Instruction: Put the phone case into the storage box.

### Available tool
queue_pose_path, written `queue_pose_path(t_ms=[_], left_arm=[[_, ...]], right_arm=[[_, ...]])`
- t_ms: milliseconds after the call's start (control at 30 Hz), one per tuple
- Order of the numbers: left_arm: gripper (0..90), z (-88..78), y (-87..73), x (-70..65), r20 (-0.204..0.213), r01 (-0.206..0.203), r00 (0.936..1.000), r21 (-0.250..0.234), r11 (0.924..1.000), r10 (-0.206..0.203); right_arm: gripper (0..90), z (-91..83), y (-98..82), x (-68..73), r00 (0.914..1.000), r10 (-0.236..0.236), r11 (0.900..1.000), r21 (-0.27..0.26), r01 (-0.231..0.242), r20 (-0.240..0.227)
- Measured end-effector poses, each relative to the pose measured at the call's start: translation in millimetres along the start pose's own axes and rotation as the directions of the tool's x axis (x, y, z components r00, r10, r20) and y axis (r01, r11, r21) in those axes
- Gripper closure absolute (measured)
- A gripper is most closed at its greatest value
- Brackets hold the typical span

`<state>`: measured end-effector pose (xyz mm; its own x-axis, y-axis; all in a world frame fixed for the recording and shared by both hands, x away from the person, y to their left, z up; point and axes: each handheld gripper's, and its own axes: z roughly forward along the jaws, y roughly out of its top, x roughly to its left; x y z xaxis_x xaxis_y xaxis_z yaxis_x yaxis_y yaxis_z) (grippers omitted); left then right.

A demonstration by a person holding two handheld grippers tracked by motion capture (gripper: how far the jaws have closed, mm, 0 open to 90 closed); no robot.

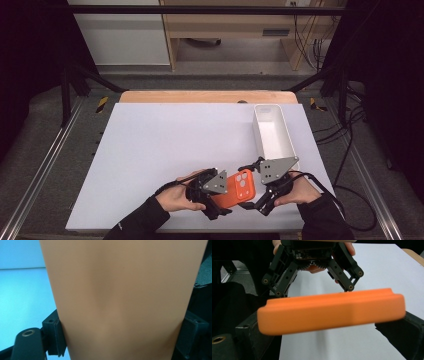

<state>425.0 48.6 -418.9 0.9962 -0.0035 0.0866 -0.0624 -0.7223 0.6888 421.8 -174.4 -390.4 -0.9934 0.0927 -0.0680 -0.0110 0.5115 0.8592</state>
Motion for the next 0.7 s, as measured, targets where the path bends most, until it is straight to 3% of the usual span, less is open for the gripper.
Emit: queue_pose_path(t_ms=[333, 700], left_arm=[[15.4, 0.2, 1.3, -1.2, 0.004, -0.011, 0.9999, -0.022, 0.9997, 0.011], [15.4, -1.1, -0.2, 0.7, 0.012, -0.003, 0.9999, -0.059, 0.9982, 0.003]], right_arm=[[10.8, 2.9, -0.5, 1.3, 0.9995, 0.001, 1.000, -0.022, -0.001, -0.033], [13.0, 1.4, -0.2, 1.4, 0.9995, -0.006, 0.999, -0.050, 0.005, -0.031]])
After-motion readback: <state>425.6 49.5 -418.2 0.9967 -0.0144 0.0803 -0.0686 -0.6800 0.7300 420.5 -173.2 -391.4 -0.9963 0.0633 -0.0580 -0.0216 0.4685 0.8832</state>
